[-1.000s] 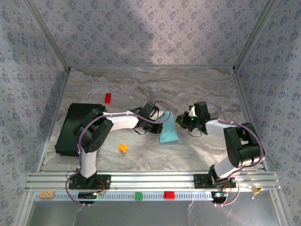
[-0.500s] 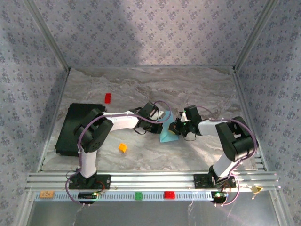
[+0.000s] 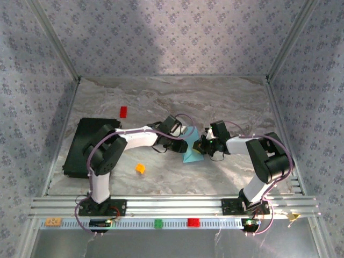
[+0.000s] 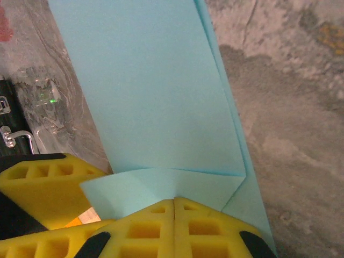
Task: Fold a paper plane with a square sheet of paper (pick it up from the middle)
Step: Fold the triangle a second time at the center of the table.
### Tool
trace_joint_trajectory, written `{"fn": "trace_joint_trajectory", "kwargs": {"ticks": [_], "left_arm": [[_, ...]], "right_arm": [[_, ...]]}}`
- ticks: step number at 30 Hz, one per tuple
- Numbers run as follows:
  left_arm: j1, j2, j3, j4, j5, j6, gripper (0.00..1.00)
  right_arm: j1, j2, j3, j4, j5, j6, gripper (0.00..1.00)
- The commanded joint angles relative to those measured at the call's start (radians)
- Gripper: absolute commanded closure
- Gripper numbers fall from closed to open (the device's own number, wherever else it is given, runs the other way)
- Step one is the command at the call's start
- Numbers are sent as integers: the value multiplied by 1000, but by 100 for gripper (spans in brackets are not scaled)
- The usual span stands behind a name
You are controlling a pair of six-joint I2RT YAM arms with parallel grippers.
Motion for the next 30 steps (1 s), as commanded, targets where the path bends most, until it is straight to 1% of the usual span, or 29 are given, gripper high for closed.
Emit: {"fn": "trace_joint_trajectory", "kwargs": {"ticks": [1,3,4,5,7,10,13,17,22,30], "left_arm": [[4,-77,19,-63,-27,-64,61],[3,-98,17,-62,-22,-97,61],[2,-106,18,-60,-9,-107,63],[0,-110,20,-55,4,-113,65],[-7,-112,29,-52,42,-123,75],[-23,-98,41,-28,110,-140,85],[-41,-65,59,5,182,-153,92],[-55,-19,100,1,225,-152,94],[-58,35,124,8,283,-163,94],[-57,90,136,-17,312,-161,95]], "right_arm": [[-1,31,-35,-81,85,8,98],[-1,31,-38,-78,87,13,98],[-1,33,-38,-76,85,15,98],[-1,34,-39,-74,85,16,98],[-1,36,-41,-71,84,18,98],[-1,35,-41,-72,85,18,98],[0,36,-41,-71,85,17,98],[-1,37,-42,-70,85,19,98],[-1,37,-42,-71,84,20,98],[-2,36,-44,-71,83,19,99]]}}
